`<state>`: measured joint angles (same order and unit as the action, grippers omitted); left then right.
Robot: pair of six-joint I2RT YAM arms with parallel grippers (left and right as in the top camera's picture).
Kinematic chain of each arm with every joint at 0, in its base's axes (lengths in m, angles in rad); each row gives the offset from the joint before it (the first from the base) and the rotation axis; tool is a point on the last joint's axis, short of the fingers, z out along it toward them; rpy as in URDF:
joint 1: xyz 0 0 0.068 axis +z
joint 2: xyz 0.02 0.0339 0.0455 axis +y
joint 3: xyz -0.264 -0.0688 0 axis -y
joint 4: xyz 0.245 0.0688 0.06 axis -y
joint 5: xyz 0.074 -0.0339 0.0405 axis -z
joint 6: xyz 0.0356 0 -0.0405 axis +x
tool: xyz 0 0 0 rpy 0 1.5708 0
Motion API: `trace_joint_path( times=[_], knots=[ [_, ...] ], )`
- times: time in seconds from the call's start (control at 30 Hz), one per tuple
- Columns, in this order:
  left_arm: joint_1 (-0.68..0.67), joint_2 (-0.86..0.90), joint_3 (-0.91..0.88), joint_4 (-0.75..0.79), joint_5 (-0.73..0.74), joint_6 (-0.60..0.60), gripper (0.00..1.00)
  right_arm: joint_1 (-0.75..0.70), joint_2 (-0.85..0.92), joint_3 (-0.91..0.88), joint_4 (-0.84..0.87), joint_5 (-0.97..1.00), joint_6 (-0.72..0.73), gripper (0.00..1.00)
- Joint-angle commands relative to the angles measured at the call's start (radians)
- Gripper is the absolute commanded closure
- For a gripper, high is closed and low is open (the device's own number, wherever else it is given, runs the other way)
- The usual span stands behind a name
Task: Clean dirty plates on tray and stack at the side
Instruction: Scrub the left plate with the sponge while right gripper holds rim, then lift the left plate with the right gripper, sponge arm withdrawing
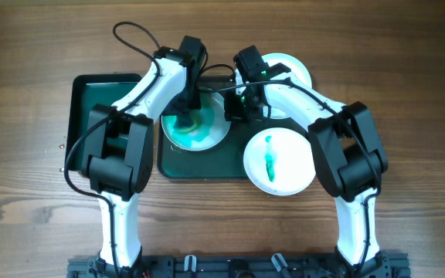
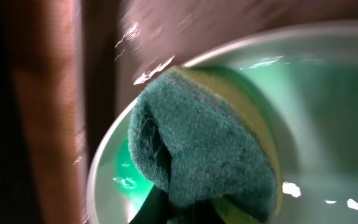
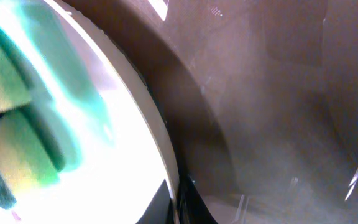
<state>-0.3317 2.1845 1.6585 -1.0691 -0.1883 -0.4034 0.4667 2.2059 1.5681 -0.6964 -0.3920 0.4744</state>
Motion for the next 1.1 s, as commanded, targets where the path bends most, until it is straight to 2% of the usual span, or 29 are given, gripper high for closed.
trace_joint_path(
  times=[0.0, 0.2, 0.37, 0.47, 0.67, 1.07],
  knots=[
    [0.019, -0.019, 0.050, -0.066, -0.014, -0.058, 0.96, -0.001, 0.030, -0.006, -0.004, 0.014, -0.003, 0.96],
    [0.059, -0.124, 0.160, -0.154, 0.133, -0.045, 0.96, -0.001, 0.030, -0.006, -0.005, 0.014, -0.004, 0.96],
    [0.132, -0.214, 0.196, -0.208, 0.139, -0.045, 0.96, 0.003, 0.024, -0.001, -0.004, 0.014, -0.030, 0.96],
    [0.187, -0.255, 0.196, -0.211, 0.139, 0.000, 0.96, 0.021, -0.011, 0.000, -0.011, 0.079, -0.048, 0.96],
    [0.229, -0.261, 0.195, -0.210, 0.139, 0.006, 0.96, 0.106, -0.121, 0.006, -0.072, 0.399, -0.056, 0.96],
    [0.229, -0.261, 0.195, -0.216, 0.139, 0.006, 0.96, 0.296, -0.308, 0.006, -0.161, 1.027, -0.056, 0.96]
  ],
)
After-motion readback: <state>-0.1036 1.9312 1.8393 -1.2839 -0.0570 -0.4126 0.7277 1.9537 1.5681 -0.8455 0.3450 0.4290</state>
